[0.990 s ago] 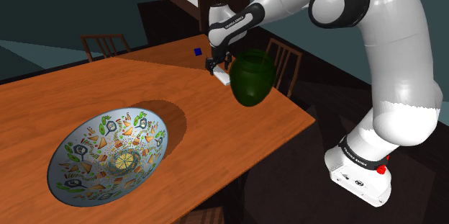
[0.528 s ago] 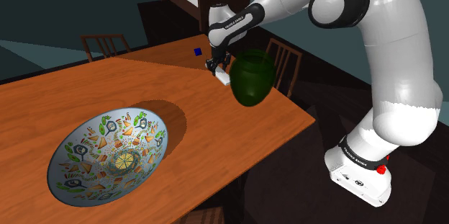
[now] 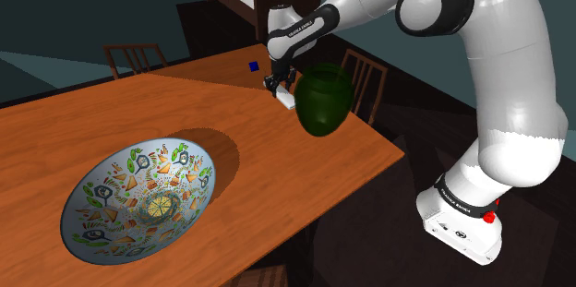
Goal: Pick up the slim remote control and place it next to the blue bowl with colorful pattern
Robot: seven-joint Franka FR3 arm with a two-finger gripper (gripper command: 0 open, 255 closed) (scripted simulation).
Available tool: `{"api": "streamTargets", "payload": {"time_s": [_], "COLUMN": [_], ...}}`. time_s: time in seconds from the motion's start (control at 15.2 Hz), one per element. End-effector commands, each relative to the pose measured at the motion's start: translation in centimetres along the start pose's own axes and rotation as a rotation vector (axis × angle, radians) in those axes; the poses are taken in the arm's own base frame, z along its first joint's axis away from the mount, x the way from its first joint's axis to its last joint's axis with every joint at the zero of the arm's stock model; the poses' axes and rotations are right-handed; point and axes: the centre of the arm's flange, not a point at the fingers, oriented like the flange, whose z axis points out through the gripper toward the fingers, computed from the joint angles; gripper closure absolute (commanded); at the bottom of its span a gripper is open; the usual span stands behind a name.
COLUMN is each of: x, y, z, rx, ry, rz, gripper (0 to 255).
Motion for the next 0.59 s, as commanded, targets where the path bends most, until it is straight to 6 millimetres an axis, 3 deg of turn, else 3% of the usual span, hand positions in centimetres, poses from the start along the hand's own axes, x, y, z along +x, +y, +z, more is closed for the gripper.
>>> {"api": "streamTargets", "payload": {"time_s": [0.0, 0.53], "x": [0.0, -0.1], "y": [0.0, 0.1], "z": [-0.5, -4.7], "rx": [0.0, 0.0], "ry": [0.0, 0.0], "rz": [0.0, 0.0], "gripper": [255, 255]}}
